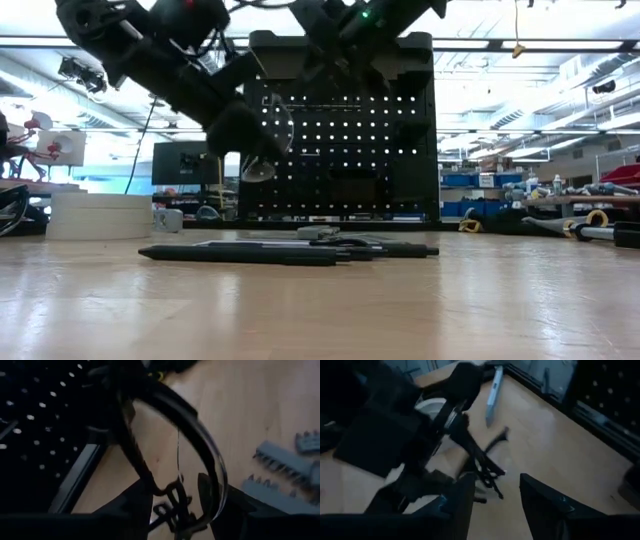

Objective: Hang tools onto peg board
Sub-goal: Hang the black safety glasses on the peg board

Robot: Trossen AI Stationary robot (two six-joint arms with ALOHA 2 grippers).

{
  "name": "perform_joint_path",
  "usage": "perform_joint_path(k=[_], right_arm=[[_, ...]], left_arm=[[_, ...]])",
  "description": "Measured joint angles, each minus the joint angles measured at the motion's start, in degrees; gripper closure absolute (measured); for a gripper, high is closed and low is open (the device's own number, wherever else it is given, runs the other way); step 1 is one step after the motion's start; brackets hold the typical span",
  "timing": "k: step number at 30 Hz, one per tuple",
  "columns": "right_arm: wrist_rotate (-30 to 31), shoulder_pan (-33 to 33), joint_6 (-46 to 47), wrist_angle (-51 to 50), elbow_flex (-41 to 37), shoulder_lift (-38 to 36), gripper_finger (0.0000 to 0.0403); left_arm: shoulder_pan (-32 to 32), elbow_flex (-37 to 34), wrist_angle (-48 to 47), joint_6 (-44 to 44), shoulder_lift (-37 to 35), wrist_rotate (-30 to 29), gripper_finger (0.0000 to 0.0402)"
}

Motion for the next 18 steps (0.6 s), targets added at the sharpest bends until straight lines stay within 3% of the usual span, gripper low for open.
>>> perform_joint_path(k=[18], right_arm=[[0.3, 1.5, -6.5, 14.8, 0.1, 6.1, 0.0235]], left_arm=[[0.0, 0.0, -0.3, 0.5, -0.5, 0.2, 0.0237]])
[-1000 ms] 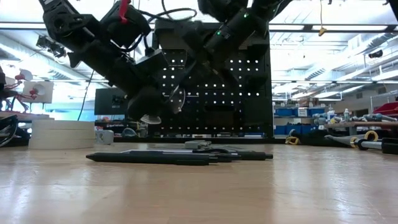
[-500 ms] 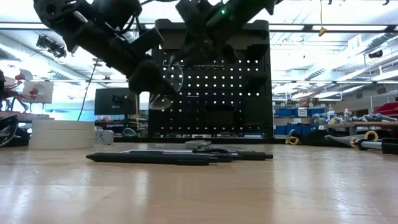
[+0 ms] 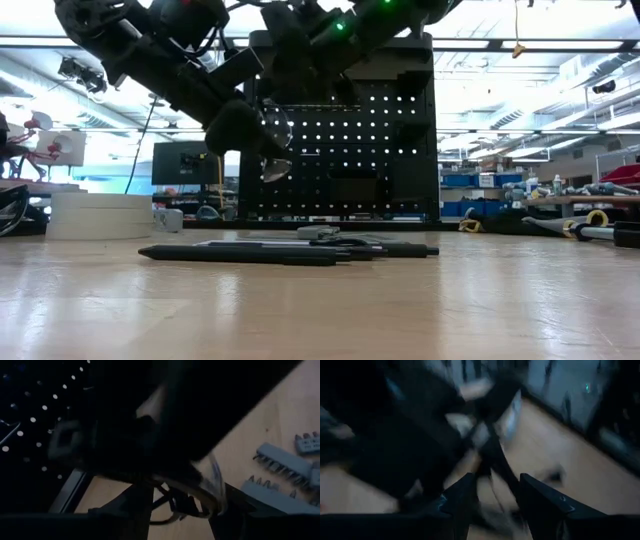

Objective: Hang tools onto peg board
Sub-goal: Hang the black safety glasses on the peg board

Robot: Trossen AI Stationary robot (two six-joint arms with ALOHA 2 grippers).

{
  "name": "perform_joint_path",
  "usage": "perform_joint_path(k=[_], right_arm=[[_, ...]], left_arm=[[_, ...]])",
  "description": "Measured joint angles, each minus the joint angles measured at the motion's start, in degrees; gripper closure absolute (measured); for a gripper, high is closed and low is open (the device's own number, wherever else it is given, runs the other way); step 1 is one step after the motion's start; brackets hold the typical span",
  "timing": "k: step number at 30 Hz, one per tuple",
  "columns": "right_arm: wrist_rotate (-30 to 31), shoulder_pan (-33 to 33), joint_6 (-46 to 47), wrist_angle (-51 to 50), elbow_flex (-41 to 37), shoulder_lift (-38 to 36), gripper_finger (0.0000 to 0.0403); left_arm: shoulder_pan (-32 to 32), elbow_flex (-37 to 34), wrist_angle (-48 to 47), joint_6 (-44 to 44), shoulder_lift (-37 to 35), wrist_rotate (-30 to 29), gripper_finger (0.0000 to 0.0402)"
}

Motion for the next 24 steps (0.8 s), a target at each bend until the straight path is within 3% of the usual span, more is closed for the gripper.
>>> perform_joint_path(k=[10, 15, 20, 24], right_arm=[[0.0, 0.2, -2.5, 0.7, -0.1, 1.5, 0.0254], [-0.5, 0.2, -2.4, 0.5, -0.1, 1.6, 0.0303], [-3.4, -0.1, -2.6, 0.1, -0.1, 1.5, 0.0385], [-6.0, -0.5, -2.7, -0.4, -0.1, 1.0, 0.0384]], left_arm=[[0.0, 0.1, 0.6, 0.1, 0.0, -0.3, 0.0237], [0.0, 0.1, -0.6, 0.2, 0.0, -0.3, 0.0237], [0.0, 0.1, -1.6, 0.1, -0.8, -4.4, 0.0237], [0.0, 0.1, -8.4, 0.0, -4.8, -6.2, 0.0237]])
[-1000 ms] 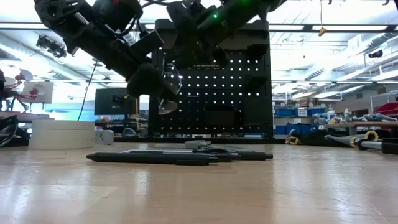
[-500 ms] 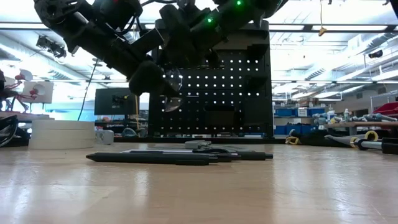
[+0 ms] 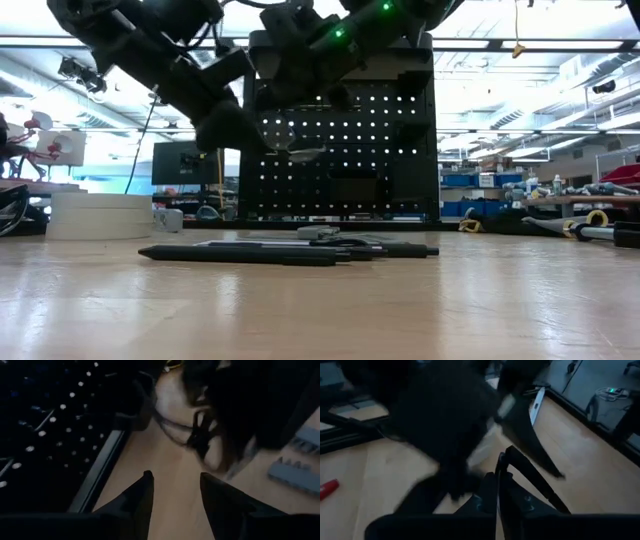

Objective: Hang tools onto peg board
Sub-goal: Hang the black safety glasses on the peg board

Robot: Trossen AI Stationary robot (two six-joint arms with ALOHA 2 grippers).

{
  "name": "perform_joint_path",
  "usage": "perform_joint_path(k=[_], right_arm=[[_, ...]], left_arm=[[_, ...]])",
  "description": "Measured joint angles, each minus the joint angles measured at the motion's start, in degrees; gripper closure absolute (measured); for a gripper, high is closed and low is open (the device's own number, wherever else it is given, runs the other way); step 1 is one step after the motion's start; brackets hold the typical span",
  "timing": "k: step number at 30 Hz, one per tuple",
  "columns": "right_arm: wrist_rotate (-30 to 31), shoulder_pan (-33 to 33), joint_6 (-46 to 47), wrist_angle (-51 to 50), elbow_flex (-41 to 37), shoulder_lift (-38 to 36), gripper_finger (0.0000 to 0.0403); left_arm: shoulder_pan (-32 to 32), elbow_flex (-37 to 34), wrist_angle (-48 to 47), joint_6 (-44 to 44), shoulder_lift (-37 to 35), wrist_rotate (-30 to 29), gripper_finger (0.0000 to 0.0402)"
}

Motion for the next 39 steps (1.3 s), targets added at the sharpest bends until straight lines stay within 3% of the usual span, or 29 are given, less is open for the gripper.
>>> perform_joint_path(k=[4, 8, 14, 21, 28, 39], right_arm=[[-2.1, -0.5, -2.7, -0.6, 0.0, -1.2, 0.0392], [-9.0, -0.7, -9.4, -0.6, 0.0, -1.5, 0.0393], [-17.0, -0.6, -16.8, -0.3, 0.0, -1.6, 0.0391], [-21.6, -0.7, -17.4, 1.3, 0.0, -1.6, 0.0392], [-22.3, -0.8, -13.3, 0.0, 0.0, -1.6, 0.0392], [-24.7, -2.1, -5.7, 0.2, 0.0, -1.6, 0.0392]], left_arm=[[0.0, 0.0, -8.5, -0.3, -5.8, -0.1, 0.0237], [0.0, 0.0, -14.6, -2.9, -12.3, 1.0, 0.0237], [0.0, 0.0, -8.2, -3.6, -17.9, 13.5, 0.0237], [0.0, 0.0, -8.5, -1.6, -15.8, 22.4, 0.0237], [0.0, 0.0, 2.7, -1.2, -11.1, 20.0, 0.0237], [0.0, 0.0, -1.4, 1.9, -14.3, 8.2, 0.0237]])
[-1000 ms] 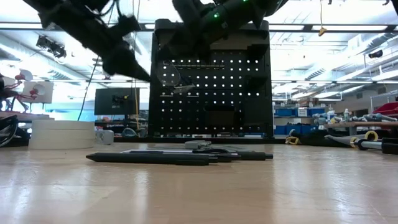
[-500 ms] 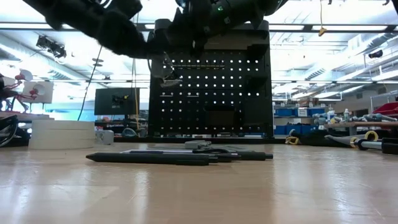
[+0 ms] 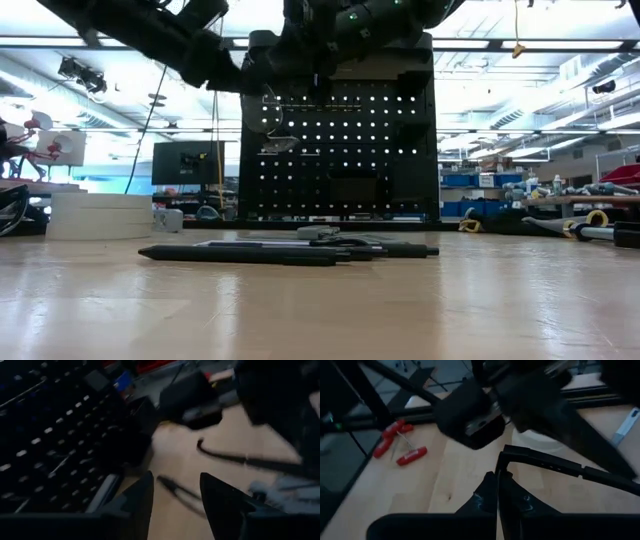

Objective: Hang tools onto peg board
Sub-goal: Hang the black safety glasses on the peg board

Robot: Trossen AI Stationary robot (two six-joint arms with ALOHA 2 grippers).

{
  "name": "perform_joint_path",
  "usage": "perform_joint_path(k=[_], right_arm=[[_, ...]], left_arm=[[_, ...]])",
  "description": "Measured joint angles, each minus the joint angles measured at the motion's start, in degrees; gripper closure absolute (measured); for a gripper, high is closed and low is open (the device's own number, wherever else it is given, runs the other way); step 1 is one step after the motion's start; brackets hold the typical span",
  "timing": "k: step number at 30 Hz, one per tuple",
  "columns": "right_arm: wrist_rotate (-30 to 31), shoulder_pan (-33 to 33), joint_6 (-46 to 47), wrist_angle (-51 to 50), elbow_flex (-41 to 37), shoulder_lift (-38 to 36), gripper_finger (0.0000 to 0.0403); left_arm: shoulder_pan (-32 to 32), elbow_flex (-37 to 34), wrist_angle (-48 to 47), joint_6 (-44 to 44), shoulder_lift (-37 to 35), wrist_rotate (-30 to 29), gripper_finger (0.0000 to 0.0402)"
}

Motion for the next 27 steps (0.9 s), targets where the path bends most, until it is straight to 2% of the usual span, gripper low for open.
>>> perform_joint_path(k=[3, 6, 9, 11, 17, 23, 27], right_arm=[[-1.4, -0.8, 0.5, 1.6, 0.0, 0.4, 0.0393], [-2.3, -1.8, 0.3, 3.6, 0.0, 0.5, 0.0393], [-4.7, -3.3, -1.2, 6.9, 0.0, 0.5, 0.0394], [-8.0, -4.2, -1.4, 9.4, 0.0, 0.6, 0.0394], [-15.9, -5.0, -0.6, 10.6, 0.0, 0.5, 0.0394], [-17.5, -3.9, 1.1, 11.0, 0.0, 0.6, 0.0394], [-16.1, -3.3, 2.0, 10.8, 0.0, 0.6, 0.0395]], left_arm=[[0.0, 0.0, -2.8, 1.1, -2.2, -3.7, 0.0237], [0.0, 0.0, -7.1, 1.2, -5.5, -4.9, 0.0237], [0.0, 0.0, -10.1, 1.3, -9.2, -3.7, 0.0237], [0.1, 0.0, -9.7, 1.3, -11.0, -0.4, 0.0237], [0.0, 0.0, -1.1, 4.9, -9.7, 9.0, 0.0237], [0.0, 0.1, 8.6, 10.0, -3.6, 9.2, 0.0237], [0.0, 0.0, 9.7, 11.4, -2.6, 9.0, 0.0237]])
